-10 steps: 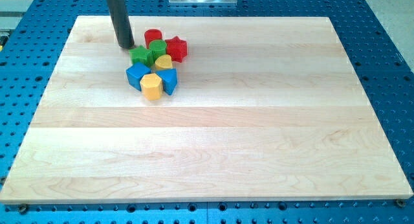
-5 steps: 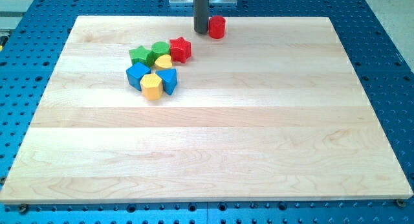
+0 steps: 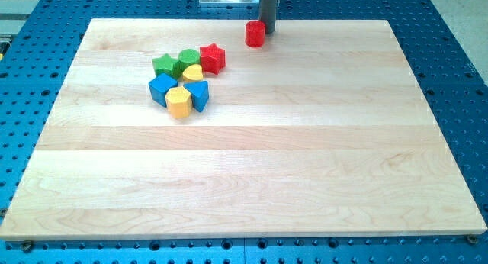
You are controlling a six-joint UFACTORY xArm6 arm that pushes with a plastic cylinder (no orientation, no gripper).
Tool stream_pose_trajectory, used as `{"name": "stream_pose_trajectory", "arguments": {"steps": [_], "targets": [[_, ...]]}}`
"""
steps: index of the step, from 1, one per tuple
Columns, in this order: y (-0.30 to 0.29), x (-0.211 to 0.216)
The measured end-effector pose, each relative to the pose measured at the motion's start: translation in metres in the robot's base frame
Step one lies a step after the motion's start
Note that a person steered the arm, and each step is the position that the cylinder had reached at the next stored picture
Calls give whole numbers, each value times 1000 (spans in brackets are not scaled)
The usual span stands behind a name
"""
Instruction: Move the red circle into the triangle
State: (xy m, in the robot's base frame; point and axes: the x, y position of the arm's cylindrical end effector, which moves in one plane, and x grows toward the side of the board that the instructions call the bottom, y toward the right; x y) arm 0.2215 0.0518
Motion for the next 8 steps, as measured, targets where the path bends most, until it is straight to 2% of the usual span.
{"name": "stream_pose_trajectory", "arguments": {"steps": [2, 3, 4, 5, 7, 8], "targets": [[-4, 25], [-4, -20], [-31, -15], [-55, 26], [-35, 117], [-29, 87]]}}
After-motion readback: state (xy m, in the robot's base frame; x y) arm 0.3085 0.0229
